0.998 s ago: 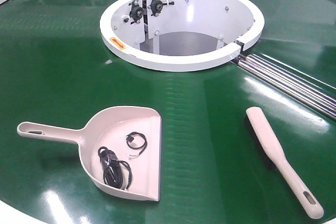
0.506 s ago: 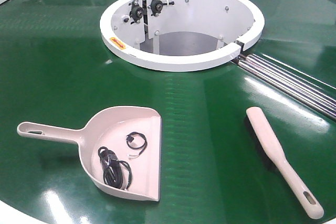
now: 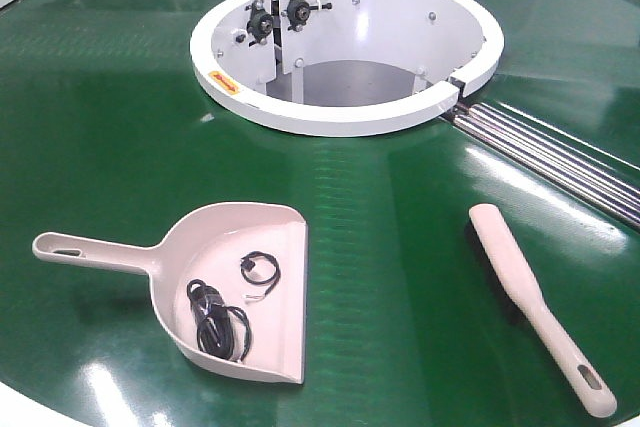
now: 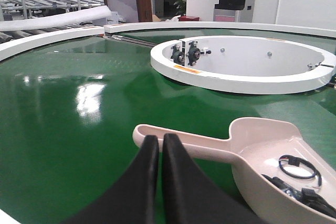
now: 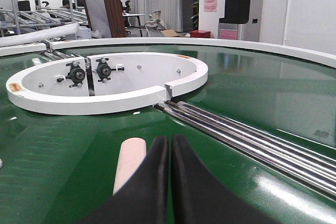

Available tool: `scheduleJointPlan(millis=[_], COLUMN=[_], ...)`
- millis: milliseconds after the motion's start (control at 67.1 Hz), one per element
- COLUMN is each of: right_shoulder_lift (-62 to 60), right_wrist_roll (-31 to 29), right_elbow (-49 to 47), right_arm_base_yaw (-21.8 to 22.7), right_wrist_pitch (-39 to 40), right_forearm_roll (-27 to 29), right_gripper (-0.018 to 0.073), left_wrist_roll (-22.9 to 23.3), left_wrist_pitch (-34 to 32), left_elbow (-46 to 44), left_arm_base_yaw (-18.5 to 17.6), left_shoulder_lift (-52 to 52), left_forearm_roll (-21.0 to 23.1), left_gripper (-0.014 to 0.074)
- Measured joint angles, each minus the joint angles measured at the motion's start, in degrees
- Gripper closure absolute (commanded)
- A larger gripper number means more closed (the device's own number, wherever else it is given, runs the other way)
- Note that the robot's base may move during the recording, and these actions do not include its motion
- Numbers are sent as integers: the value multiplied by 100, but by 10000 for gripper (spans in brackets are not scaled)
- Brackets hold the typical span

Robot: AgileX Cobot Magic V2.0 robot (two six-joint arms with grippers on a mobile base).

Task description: Clean and inspect green conveyor with broom and dustpan

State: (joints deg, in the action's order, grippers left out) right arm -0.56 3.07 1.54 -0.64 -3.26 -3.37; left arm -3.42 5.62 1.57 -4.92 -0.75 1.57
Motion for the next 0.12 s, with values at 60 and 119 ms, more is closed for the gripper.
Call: scheduleJointPlan(millis=[60,119], right_shoulder_lift=[0,0], right_wrist_roll=[0,0], right_elbow=[0,0], right_arm_base_yaw=[0,0], right_wrist_pitch=[0,0], right_forearm_roll=[0,0], right_gripper=[569,569], left_wrist_roll=[0,0], left_wrist_pitch=[0,0], left_elbow=[0,0], left_arm_base_yaw=[0,0], left_shoulder_lift=[0,0], left_forearm_roll=[0,0], left_gripper=[604,604])
